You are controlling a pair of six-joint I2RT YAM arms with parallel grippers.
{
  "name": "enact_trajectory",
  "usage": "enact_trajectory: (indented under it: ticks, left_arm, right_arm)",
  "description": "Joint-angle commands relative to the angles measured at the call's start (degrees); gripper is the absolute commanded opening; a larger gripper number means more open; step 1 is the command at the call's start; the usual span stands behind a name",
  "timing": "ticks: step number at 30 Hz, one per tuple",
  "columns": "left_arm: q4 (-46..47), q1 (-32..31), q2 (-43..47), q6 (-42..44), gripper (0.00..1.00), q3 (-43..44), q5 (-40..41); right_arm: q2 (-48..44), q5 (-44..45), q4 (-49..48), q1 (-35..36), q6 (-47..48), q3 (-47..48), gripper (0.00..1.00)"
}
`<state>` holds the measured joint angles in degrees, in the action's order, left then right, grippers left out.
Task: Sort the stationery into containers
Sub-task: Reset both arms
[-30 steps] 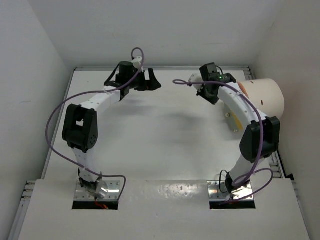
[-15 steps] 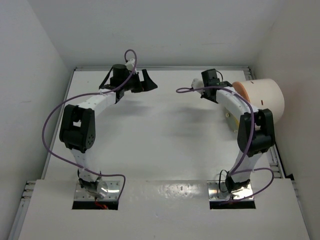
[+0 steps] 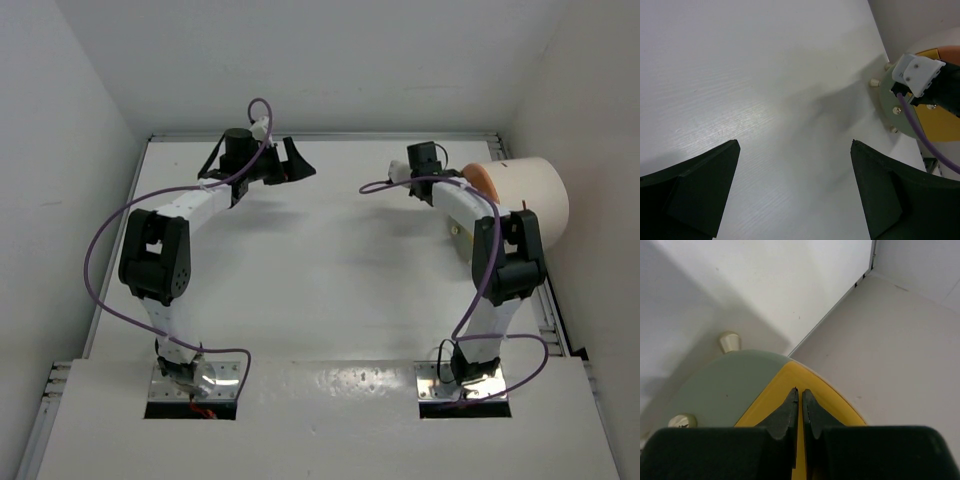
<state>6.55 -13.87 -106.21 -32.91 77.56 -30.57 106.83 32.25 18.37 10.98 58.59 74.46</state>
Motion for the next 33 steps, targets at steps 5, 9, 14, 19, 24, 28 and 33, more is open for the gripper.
enact_trajectory:
  ticks: [5, 9, 14, 19, 24, 28, 33]
  left_arm:
    - [1.9, 0.3, 1.0, -0.7, 1.0, 0.4, 1.1]
    - [1.3, 0.3, 1.4, -0.1, 1.0, 0.8, 1.8]
    - [-0.5, 0.3, 2.6, 1.9, 1.0, 1.5, 3.4]
    - [-9.1, 0.8, 4.3, 8.3, 1.0, 6.3, 5.0]
    - [-21.3, 2.8, 7.1, 17.7, 1.0, 10.9, 10.3]
    - [-23.9, 6.3, 15.6, 21.7, 1.0, 4.7, 17.3]
    - [-26.2, 11.2, 23.8, 25.4, 1.0, -2.8, 18.0]
  right_arm:
    - [-3.6, 3.3, -4.4, -1.2, 4.2, -2.5, 0.06]
    - [-3.6, 3.6, -4.0, -1.6, 4.6, -2.5, 0.07]
    - [-5.2, 1.4, 0.1, 0.0, -0.4, 0.5, 0.18]
    - [-4.4, -8.1, 20.9, 4.3, -23.1, 22.5, 0.46]
    - [0.8, -34.0, 44.0, 3.8, -45.7, 46.6, 0.79]
    - [-5.3, -50.0, 42.6, -0.3, -61.0, 38.6, 0.93]
    - [-12.3, -55.4, 37.3, -2.4, -65.0, 29.8, 0.96]
